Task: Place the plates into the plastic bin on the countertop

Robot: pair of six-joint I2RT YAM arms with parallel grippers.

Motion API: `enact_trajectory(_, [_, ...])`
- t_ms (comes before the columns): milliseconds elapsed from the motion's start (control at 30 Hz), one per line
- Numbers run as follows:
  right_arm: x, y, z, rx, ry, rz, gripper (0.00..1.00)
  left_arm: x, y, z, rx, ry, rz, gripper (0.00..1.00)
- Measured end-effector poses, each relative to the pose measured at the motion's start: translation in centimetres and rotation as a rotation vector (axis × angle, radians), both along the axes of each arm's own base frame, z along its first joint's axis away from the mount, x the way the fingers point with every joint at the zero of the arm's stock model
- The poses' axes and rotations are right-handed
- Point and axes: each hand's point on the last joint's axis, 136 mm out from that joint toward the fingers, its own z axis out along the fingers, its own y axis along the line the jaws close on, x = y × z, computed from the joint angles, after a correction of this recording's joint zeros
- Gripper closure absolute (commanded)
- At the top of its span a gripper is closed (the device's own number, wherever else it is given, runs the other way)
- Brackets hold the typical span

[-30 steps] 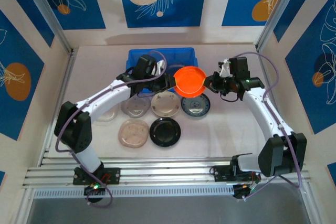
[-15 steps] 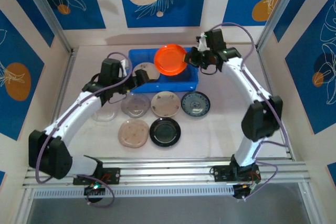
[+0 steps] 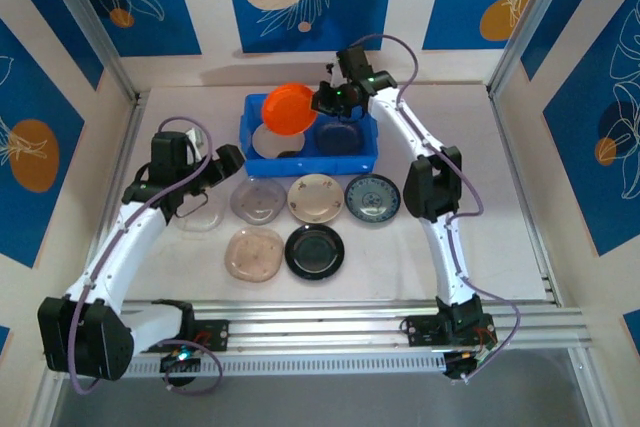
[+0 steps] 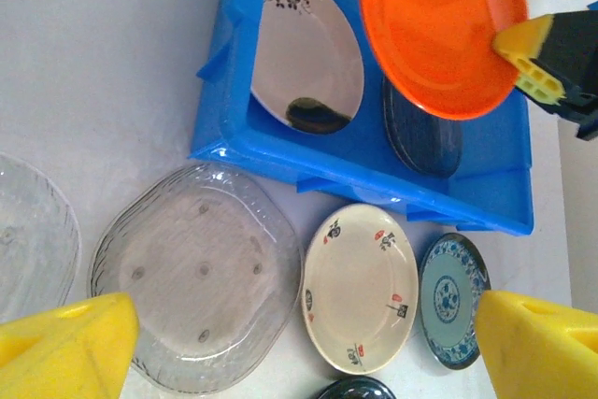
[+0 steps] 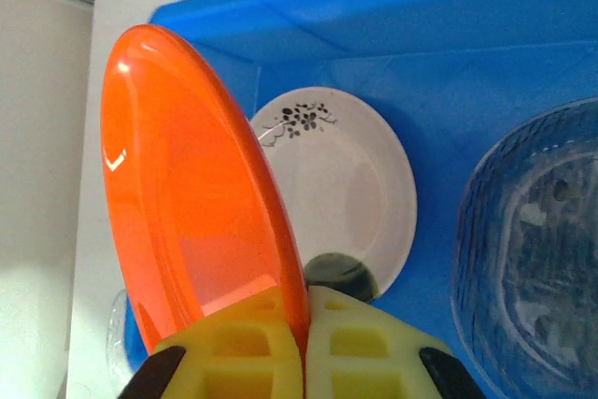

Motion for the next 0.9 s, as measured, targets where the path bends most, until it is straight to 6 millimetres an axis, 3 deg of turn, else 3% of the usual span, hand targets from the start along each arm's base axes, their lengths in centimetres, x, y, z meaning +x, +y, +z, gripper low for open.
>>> enact_trajectory(200, [0.2, 1.2, -4.6, -0.015, 0.075, -0.005, 1.00, -0.1, 0.2, -0.6, -0.005, 0.017, 0.001, 0.08])
enact_trajectory(367, [0.4, 1.7, -6.9, -0.018, 0.117, -0.014, 1.00, -0.1, 0.3, -1.5, -0.003, 0.040, 0.001, 0.08])
enact_trajectory(900, [0.3, 4.0, -8.6, -0.001, 0.139, 0.001, 0.98, -0.5, 0.4, -3.1, 0.016, 0.072, -0.011, 0.08])
